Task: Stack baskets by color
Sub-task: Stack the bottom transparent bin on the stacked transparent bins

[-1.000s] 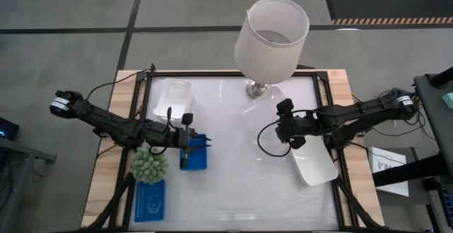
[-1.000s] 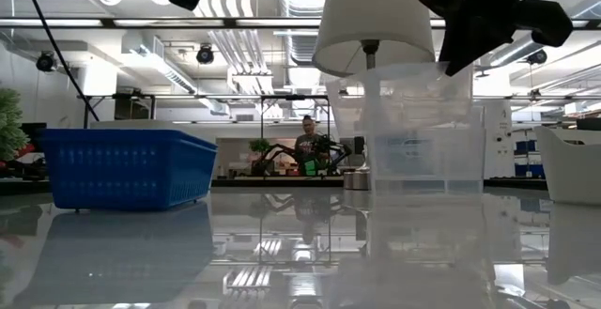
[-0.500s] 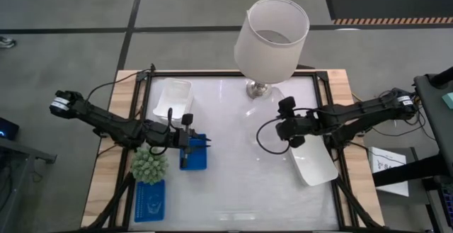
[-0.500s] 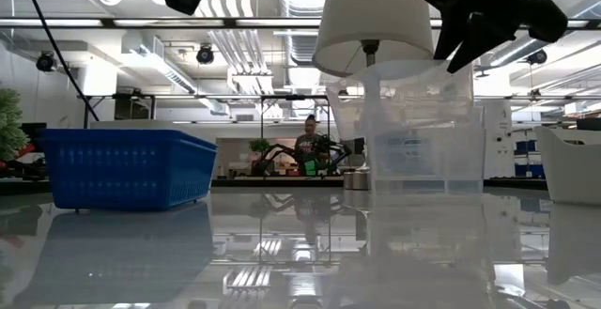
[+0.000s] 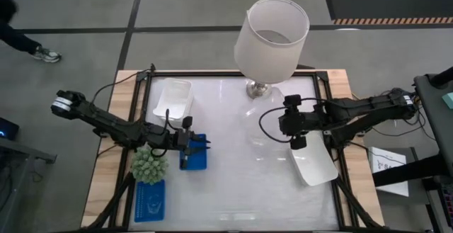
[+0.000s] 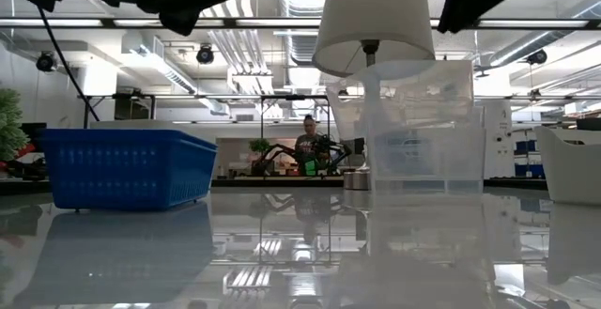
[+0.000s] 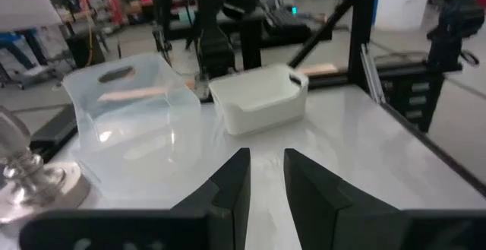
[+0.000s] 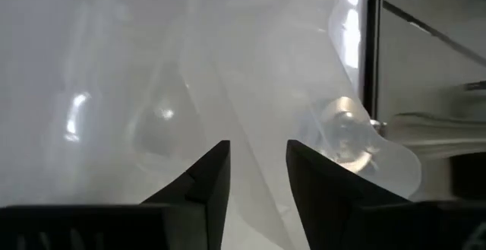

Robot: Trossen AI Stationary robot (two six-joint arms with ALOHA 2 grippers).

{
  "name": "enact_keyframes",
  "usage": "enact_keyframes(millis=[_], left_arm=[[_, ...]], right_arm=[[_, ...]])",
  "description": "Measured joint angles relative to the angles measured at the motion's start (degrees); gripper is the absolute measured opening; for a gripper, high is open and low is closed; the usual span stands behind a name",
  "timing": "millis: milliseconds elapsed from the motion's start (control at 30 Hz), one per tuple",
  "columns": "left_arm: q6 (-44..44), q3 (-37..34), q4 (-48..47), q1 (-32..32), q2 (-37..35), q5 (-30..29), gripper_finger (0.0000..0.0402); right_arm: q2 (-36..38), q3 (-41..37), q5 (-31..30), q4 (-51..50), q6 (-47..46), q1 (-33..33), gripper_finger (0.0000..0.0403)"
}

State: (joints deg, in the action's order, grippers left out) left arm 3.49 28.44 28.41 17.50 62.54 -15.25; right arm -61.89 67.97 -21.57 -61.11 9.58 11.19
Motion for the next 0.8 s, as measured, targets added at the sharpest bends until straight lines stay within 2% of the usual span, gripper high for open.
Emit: enact_keyframes(millis=[300, 567, 667, 800], left_arm=[[4.65, 0.40, 9.87, -0.07, 7.71, 0.00, 0.0065], [7.45, 2.13, 14.68, -0.26, 13.20, -0.01, 0.0065], [7.49, 2.50, 15.17, -0.26, 14.02, 0.00, 0.0065], [7.47, 2.50, 15.40, -0.26, 14.64, -0.02, 0.0065]], right_arm=[[0.00, 0.36, 0.62, 0.23, -6.31, 6.18, 0.0070], [0.90, -2.95, 0.57, 6.48, -7.16, 11.07, 0.0024], [2.49, -6.04, 0.54, 11.23, -6.74, 12.71, 0.0015], [6.15, -13.72, 0.55, 23.52, -6.04, 14.62, 0.0009]])
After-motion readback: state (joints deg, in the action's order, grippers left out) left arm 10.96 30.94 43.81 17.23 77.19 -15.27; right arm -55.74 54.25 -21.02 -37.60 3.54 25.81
